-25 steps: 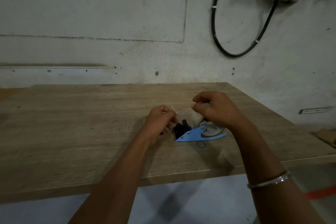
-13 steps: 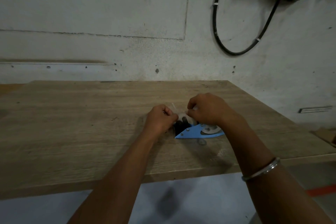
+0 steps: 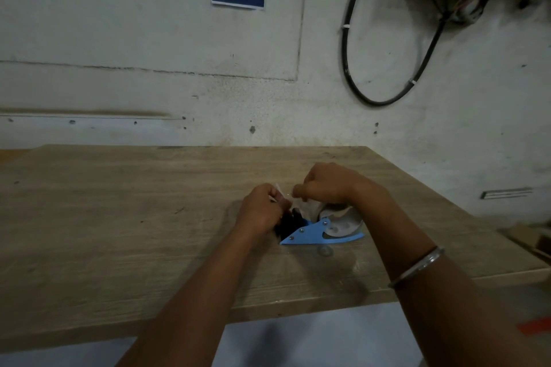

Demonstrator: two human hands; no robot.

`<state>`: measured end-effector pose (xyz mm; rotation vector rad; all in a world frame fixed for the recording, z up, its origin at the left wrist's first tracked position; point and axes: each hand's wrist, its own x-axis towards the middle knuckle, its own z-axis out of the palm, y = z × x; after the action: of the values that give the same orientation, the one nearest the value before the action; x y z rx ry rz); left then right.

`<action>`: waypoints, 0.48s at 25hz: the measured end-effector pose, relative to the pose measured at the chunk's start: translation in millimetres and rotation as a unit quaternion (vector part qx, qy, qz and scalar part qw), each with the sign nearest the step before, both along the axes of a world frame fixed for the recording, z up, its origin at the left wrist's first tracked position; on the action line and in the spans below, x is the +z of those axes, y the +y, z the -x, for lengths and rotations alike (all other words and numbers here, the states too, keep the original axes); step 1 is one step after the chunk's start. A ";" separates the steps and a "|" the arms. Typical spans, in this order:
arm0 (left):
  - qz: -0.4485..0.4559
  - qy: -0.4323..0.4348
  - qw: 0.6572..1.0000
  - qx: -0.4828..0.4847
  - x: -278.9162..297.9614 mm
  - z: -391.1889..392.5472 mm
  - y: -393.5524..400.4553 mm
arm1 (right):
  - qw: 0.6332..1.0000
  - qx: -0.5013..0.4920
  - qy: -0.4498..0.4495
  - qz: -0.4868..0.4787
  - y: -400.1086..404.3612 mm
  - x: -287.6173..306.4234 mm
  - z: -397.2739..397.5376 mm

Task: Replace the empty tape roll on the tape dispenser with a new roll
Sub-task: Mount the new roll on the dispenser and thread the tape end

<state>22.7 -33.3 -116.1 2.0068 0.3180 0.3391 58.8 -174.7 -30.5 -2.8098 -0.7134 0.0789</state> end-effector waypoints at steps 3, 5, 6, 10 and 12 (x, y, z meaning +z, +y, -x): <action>0.012 -0.001 1.000 0.009 -1.3 -1.9 2.4 | 0.999 0.005 -0.002 0.051 2.3 -2.3 -1.9; 0.041 -0.008 0.999 0.009 -0.5 -1.7 4.5 | 0.998 -0.006 -0.009 0.066 5.0 -2.3 -3.5; 0.049 -0.011 0.999 0.011 -0.2 -2.0 5.0 | 0.997 -0.012 -0.014 0.068 6.4 -2.3 -3.9; 0.044 -0.017 0.999 0.025 -2.5 -4.4 3.0 | 0.994 -0.039 -0.046 0.096 12.1 -5.3 -4.1; 0.030 -0.023 0.999 0.035 -3.5 -5.2 2.2 | 0.989 -0.051 -0.069 0.123 16.4 -7.1 -2.0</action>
<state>27.9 -31.1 -119.6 1.9301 0.3654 0.4139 60.8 -158.3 -37.6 -3.1082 -0.6252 -0.0502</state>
